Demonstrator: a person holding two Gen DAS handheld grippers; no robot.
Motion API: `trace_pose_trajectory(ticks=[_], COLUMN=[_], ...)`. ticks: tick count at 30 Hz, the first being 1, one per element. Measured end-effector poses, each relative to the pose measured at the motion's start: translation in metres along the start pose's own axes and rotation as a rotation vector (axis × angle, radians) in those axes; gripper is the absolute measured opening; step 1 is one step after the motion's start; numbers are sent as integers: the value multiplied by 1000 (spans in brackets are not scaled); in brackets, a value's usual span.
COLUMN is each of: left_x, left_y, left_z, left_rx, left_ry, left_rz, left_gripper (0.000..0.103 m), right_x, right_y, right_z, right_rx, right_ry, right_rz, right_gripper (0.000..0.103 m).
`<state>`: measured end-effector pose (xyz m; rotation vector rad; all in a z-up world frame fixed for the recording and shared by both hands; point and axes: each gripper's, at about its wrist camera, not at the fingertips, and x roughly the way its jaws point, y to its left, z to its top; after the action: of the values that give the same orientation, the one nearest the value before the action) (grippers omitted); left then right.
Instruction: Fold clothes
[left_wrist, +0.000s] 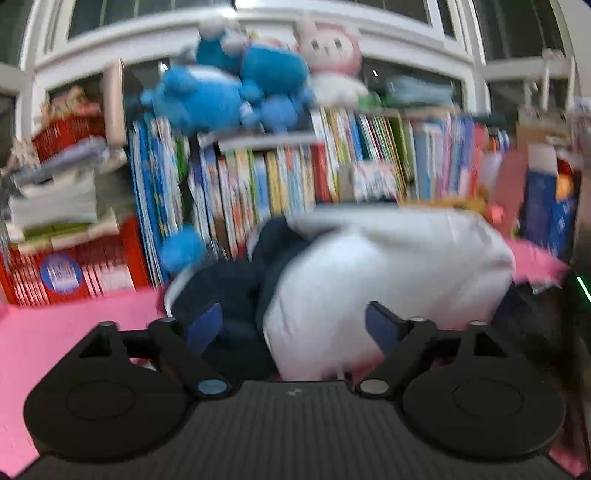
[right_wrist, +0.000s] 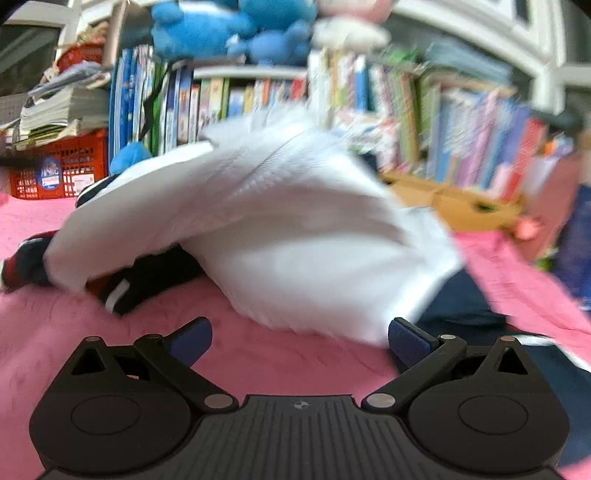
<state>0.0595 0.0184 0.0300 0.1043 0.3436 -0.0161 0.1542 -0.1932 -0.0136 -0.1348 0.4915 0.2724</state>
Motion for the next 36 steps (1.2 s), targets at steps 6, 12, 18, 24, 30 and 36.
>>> trace_pose_trajectory(ticks=[6, 12, 18, 24, 30, 36], left_x=[36, 71, 96, 125, 125, 50], left_y=[-17, -34, -11, 0, 0, 30], left_z=[-10, -20, 9, 8, 7, 50], left_rx=[35, 68, -35, -74, -135, -138], left_ry=[17, 33, 16, 153, 174, 15], left_rz=[50, 101, 162, 68, 22, -60], left_gripper=[103, 103, 98, 103, 24, 14], right_x=[14, -104, -160, -89, 18, -1], right_y=[-30, -70, -94, -56, -7, -33], right_z=[58, 85, 80, 17, 24, 65], right_rx=[165, 225, 133, 63, 218, 470], right_ry=[8, -315, -343, -2, 43, -45], right_rz=[65, 84, 84, 217, 26, 157], right_gripper=[11, 4, 12, 79, 84, 8])
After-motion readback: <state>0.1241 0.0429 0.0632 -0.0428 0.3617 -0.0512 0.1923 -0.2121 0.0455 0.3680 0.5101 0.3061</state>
